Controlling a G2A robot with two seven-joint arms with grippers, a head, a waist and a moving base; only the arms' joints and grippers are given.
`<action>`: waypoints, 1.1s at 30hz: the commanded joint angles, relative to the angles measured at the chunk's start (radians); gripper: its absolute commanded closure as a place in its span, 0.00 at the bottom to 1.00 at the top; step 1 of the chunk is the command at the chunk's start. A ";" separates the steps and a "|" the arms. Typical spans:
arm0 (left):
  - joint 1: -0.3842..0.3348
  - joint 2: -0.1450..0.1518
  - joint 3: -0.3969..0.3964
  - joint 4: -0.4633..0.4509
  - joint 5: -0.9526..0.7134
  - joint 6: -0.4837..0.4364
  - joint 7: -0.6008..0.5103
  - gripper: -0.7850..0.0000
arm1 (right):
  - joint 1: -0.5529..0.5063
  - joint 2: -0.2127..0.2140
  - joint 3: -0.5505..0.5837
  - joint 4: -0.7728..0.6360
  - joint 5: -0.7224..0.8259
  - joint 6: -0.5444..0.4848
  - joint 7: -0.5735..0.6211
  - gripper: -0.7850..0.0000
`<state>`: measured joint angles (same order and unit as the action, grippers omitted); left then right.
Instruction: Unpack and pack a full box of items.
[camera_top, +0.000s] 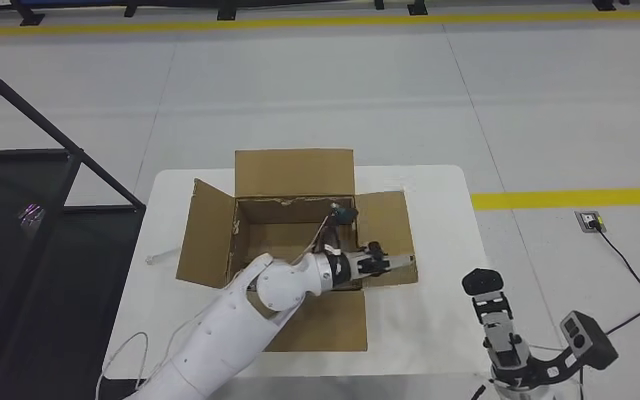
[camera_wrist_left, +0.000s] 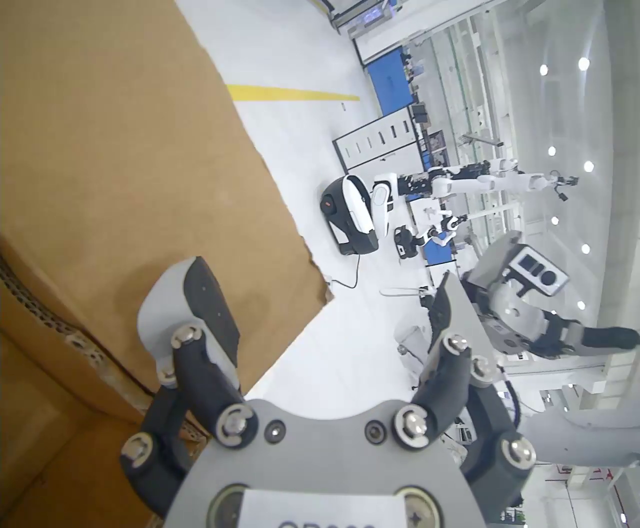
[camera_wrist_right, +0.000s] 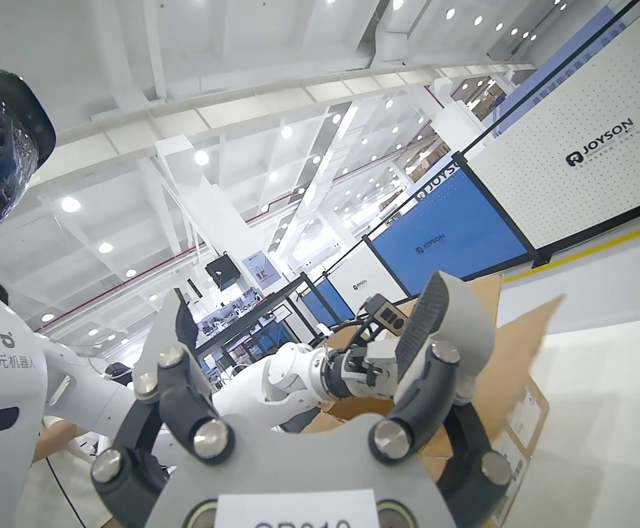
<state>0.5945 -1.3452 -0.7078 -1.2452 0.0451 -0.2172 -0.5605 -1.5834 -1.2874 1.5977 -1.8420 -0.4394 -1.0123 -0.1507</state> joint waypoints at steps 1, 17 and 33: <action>-0.022 -0.016 0.032 0.023 0.021 0.030 -0.008 0.00 | 0.001 0.006 -0.009 0.003 -0.018 0.000 -0.016 0.00; 0.033 0.029 -0.150 -0.123 0.094 -0.012 -0.124 0.00 | 0.082 0.060 -0.078 0.054 -0.018 0.000 -0.060 0.00; 0.391 0.174 -0.564 -0.441 0.406 0.010 -0.407 0.00 | 0.236 0.096 -0.173 0.084 0.030 0.000 0.033 0.00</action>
<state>0.9988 -1.1697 -1.2929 -1.7091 0.4358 -0.2051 -0.9629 -1.3549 -1.1925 1.4288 -1.7625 -0.4124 -1.0123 -0.1223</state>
